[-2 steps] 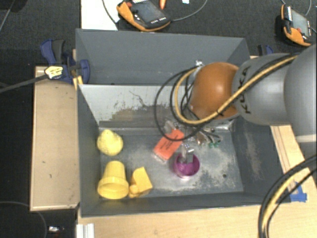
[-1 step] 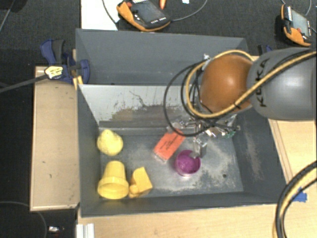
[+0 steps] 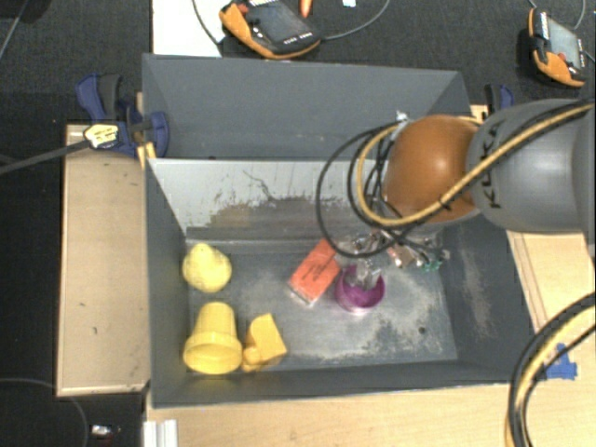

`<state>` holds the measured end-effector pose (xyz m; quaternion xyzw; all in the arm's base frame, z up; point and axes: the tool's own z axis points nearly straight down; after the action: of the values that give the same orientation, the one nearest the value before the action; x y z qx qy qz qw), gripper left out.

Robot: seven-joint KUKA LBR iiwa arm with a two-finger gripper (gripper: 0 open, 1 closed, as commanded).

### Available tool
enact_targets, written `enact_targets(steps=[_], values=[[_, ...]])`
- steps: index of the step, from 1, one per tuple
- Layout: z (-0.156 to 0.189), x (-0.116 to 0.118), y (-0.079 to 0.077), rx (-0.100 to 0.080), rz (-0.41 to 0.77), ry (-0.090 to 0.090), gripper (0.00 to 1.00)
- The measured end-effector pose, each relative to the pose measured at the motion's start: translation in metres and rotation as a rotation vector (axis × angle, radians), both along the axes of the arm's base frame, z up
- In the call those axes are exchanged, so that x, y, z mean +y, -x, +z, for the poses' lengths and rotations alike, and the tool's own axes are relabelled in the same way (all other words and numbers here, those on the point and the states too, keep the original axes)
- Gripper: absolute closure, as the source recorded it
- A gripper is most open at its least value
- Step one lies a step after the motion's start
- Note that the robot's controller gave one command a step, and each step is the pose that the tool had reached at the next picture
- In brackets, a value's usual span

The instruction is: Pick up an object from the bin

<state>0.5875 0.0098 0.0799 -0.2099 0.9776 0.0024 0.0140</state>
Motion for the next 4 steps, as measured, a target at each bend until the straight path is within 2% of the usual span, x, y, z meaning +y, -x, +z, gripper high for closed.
enact_targets(steps=[1, 2, 3, 4], values=[[0.0, 0.0, 0.0, 0.0, -0.001, 0.0, 1.0], [0.002, 0.004, 0.008, 0.001, -0.378, -0.012, 1.0], [-0.005, -0.011, -0.002, -0.006, -0.08, -0.004, 0.0], [-0.006, -0.015, -0.006, -0.011, 0.047, -0.001, 0.0]])
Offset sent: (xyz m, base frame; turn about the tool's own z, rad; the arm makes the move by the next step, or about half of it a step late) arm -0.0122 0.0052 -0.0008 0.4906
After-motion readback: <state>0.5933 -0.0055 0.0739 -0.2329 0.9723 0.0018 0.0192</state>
